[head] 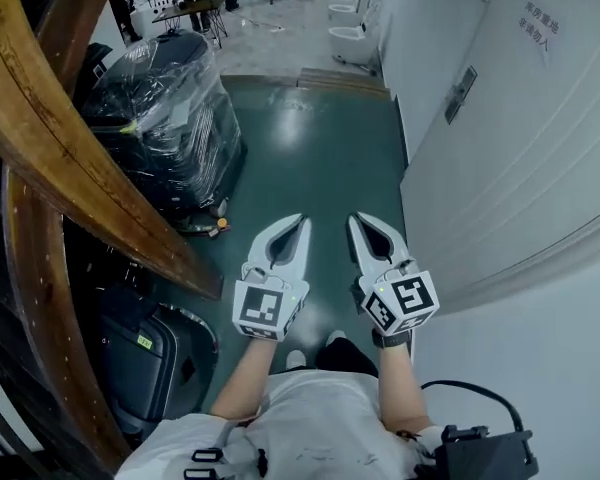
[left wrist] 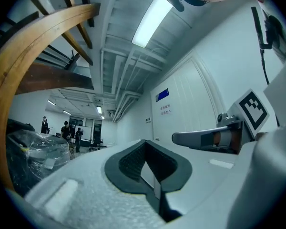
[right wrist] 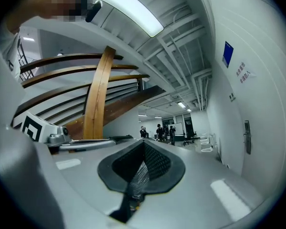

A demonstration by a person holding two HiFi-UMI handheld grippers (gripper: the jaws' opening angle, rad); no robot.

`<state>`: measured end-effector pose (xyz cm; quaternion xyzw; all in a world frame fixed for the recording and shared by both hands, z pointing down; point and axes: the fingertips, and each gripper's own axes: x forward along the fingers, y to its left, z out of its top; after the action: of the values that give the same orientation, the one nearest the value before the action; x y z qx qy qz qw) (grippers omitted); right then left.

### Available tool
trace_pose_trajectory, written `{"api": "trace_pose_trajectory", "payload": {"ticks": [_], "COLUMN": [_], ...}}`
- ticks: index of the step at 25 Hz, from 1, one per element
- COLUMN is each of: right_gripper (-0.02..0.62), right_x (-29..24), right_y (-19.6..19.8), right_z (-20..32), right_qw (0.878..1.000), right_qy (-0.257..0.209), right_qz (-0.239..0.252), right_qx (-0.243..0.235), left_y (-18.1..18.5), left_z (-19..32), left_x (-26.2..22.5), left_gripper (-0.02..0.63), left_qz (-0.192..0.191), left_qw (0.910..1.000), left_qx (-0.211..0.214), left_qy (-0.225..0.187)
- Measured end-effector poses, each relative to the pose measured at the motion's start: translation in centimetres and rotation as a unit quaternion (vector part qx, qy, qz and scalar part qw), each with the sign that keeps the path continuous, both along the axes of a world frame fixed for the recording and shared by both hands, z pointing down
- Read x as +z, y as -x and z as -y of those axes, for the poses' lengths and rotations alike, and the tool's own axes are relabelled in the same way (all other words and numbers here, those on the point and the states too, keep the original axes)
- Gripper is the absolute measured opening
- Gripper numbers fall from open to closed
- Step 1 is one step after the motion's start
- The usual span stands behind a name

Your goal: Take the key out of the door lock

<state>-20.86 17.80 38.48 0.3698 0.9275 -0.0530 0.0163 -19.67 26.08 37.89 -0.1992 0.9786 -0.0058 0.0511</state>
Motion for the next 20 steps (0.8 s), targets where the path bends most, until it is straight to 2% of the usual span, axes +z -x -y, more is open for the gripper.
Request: {"api": "trace_pose_trajectory", "payload": {"ticks": [5, 9, 14, 20], "right_gripper": [0.006, 0.006, 0.006, 0.006], "right_x": [1.3, 1.2, -2.6, -2.6], "right_y": [7.9, 16.4, 26.4, 34.7], "right_z": [-0.6, -1.3, -0.7, -1.3], "right_qw": [1.000, 1.000, 0.999, 0.999], "right_qy": [0.013, 0.021, 0.032, 0.036], "right_qz": [-0.011, -0.010, 0.024, 0.019], "right_qx": [-0.003, -0.012, -0.018, -0.029], "left_y": [7.7, 15.7, 24.9, 32.9], "left_z": [0.1, 0.2, -0.1, -1.7], "left_x": [1.3, 1.6, -1.0, -2.4], "left_gripper": [0.002, 0.000, 0.002, 0.002], "left_qz": [-0.005, -0.020, 0.003, 0.014], "left_qw": [1.0000, 0.9998, 0.9998, 0.9994], "left_qx": [0.005, 0.009, -0.011, -0.033], "left_qy": [0.003, 0.005, 0.016, 0.000]}}
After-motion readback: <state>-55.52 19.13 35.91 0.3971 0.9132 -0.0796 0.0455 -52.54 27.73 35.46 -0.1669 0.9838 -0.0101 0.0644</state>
